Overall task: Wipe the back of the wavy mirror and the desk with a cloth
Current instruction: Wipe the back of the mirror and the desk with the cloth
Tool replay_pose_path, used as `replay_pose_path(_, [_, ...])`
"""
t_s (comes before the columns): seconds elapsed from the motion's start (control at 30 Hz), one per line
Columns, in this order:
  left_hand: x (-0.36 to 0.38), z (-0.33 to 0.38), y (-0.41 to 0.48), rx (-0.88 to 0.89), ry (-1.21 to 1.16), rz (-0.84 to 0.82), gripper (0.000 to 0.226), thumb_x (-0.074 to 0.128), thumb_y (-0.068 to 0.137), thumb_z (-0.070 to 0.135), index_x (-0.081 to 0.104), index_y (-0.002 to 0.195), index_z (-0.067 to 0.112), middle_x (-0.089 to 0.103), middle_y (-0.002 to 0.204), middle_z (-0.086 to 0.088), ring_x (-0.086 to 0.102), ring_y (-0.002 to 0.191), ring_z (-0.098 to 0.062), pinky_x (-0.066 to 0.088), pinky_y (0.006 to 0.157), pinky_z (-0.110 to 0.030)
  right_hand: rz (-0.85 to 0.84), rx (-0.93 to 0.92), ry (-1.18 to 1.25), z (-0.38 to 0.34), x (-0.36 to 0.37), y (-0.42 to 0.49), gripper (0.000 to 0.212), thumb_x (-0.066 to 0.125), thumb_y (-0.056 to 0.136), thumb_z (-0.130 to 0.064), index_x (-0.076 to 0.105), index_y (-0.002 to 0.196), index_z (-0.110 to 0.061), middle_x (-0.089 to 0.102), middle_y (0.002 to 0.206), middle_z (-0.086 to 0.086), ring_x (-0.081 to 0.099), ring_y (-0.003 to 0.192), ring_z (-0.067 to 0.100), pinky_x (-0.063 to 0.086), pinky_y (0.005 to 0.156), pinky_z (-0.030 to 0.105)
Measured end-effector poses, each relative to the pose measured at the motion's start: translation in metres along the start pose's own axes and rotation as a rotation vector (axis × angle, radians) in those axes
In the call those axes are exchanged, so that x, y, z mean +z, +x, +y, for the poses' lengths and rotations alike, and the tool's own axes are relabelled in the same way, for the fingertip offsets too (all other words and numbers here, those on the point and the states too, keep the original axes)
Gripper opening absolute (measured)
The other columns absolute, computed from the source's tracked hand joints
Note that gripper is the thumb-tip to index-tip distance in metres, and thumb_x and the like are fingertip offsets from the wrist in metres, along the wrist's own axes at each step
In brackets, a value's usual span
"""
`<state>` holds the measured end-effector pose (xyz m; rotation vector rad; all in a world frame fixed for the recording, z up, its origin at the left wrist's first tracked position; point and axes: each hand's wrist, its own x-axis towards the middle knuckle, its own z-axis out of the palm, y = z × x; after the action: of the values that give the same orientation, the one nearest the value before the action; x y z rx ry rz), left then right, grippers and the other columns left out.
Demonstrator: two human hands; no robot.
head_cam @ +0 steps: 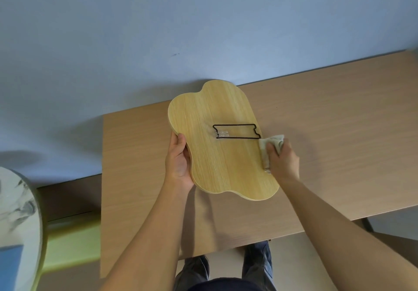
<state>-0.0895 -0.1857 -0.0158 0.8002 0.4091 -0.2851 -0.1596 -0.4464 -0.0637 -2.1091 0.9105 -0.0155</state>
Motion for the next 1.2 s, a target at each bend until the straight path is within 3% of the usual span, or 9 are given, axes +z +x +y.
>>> replay_pose_path(0.13, [-0.002, 0.000, 0.000, -0.021, -0.002, -0.013, 0.034, 0.050, 0.109, 0.026, 0.067, 0.137, 0.031, 0.078, 0.126, 0.003, 0.077, 0.108, -0.019, 0.064, 0.076, -0.040, 0.097, -0.082, 0.001, -0.029, -0.007, -0.013, 0.029, 0.058, 0.103, -0.036, 0.053, 0.111, -0.009, 0.061, 0.076, -0.002, 0.070, 0.081, 0.037, 0.054, 0.066, 0.041])
replay_pose_path(0.27, [-0.004, 0.000, 0.002, -0.010, -0.019, -0.025, 0.032, 0.055, 0.105, 0.025, 0.069, 0.134, 0.028, 0.079, 0.121, 0.000, 0.077, 0.106, -0.020, 0.063, 0.078, -0.038, -0.099, -0.424, 0.092, -0.115, 0.026, -0.066, 0.022, 0.053, 0.098, -0.055, 0.060, 0.112, -0.040, 0.071, 0.081, -0.007, 0.069, 0.070, 0.013, 0.057, 0.063, 0.033])
replay_pose_path(0.37, [-0.006, 0.001, 0.002, -0.098, -0.084, 0.014, 0.034, 0.065, 0.099, 0.035, 0.074, 0.127, 0.017, 0.080, 0.111, -0.009, 0.079, 0.099, -0.025, 0.064, 0.075, -0.037, -0.024, -0.667, -0.080, -0.158, 0.061, -0.089, 0.039, 0.050, 0.101, -0.048, 0.064, 0.114, -0.014, 0.073, 0.088, 0.002, 0.069, 0.078, 0.024, 0.049, 0.080, 0.045])
replay_pose_path(0.6, [-0.010, 0.000, 0.005, -0.137, -0.108, 0.028, 0.045, 0.047, 0.108, 0.046, 0.082, 0.117, 0.019, 0.082, 0.113, -0.006, 0.079, 0.104, -0.023, 0.064, 0.079, -0.037, 0.197, -0.747, -0.352, -0.162, 0.071, -0.064, 0.048, 0.043, 0.101, -0.046, 0.070, 0.093, -0.006, 0.065, 0.064, 0.004, 0.057, 0.047, 0.026, 0.043, 0.065, 0.039])
replay_pose_path(0.7, [-0.011, 0.000, 0.006, -0.109, -0.091, 0.043, 0.040, 0.050, 0.107, 0.044, 0.080, 0.122, 0.022, 0.080, 0.117, -0.004, 0.077, 0.107, -0.021, 0.063, 0.081, -0.036, 0.190, -0.681, -0.387, -0.160, 0.063, -0.052, 0.052, 0.041, 0.103, -0.048, 0.070, 0.099, -0.006, 0.066, 0.069, 0.006, 0.057, 0.051, 0.028, 0.042, 0.071, 0.042])
replay_pose_path(0.8, [-0.009, 0.000, 0.007, -0.112, -0.086, 0.043, 0.040, 0.050, 0.107, 0.045, 0.081, 0.119, 0.022, 0.081, 0.113, -0.004, 0.078, 0.103, -0.022, 0.063, 0.080, -0.037, 0.152, -0.608, -0.338, -0.170, 0.062, -0.044, 0.030, 0.054, 0.104, -0.037, 0.064, 0.105, -0.008, 0.064, 0.079, 0.004, 0.055, 0.057, 0.028, 0.039, 0.078, 0.044])
replay_pose_path(0.93, [-0.009, 0.000, 0.008, -0.114, -0.121, 0.027, 0.044, 0.045, 0.110, 0.043, 0.082, 0.115, 0.020, 0.082, 0.108, -0.004, 0.079, 0.098, -0.020, 0.063, 0.076, -0.035, 0.146, -0.632, -0.158, -0.203, 0.075, -0.053, 0.052, 0.037, 0.101, -0.053, 0.064, 0.113, -0.009, 0.066, 0.080, 0.001, 0.056, 0.056, 0.026, 0.040, 0.077, 0.043])
replay_pose_path(1.03, [-0.011, -0.001, 0.009, -0.117, -0.126, 0.044, 0.045, 0.045, 0.109, 0.043, 0.085, 0.107, 0.023, 0.083, 0.095, 0.000, 0.080, 0.087, -0.016, 0.063, 0.070, -0.031, 0.088, -0.710, -0.282, -0.211, 0.092, -0.057, 0.043, 0.046, 0.104, -0.047, 0.063, 0.113, -0.009, 0.067, 0.080, 0.002, 0.056, 0.056, 0.026, 0.041, 0.077, 0.044])
replay_pose_path(1.2, [-0.011, -0.001, 0.010, -0.111, -0.090, 0.042, 0.042, 0.048, 0.108, 0.045, 0.083, 0.116, 0.023, 0.082, 0.110, -0.002, 0.079, 0.101, -0.019, 0.063, 0.079, -0.035, 0.108, -0.661, -0.475, -0.195, 0.095, -0.024, 0.036, 0.053, 0.105, -0.042, 0.063, 0.112, -0.008, 0.066, 0.078, 0.004, 0.042, 0.051, 0.023, 0.037, 0.073, 0.041])
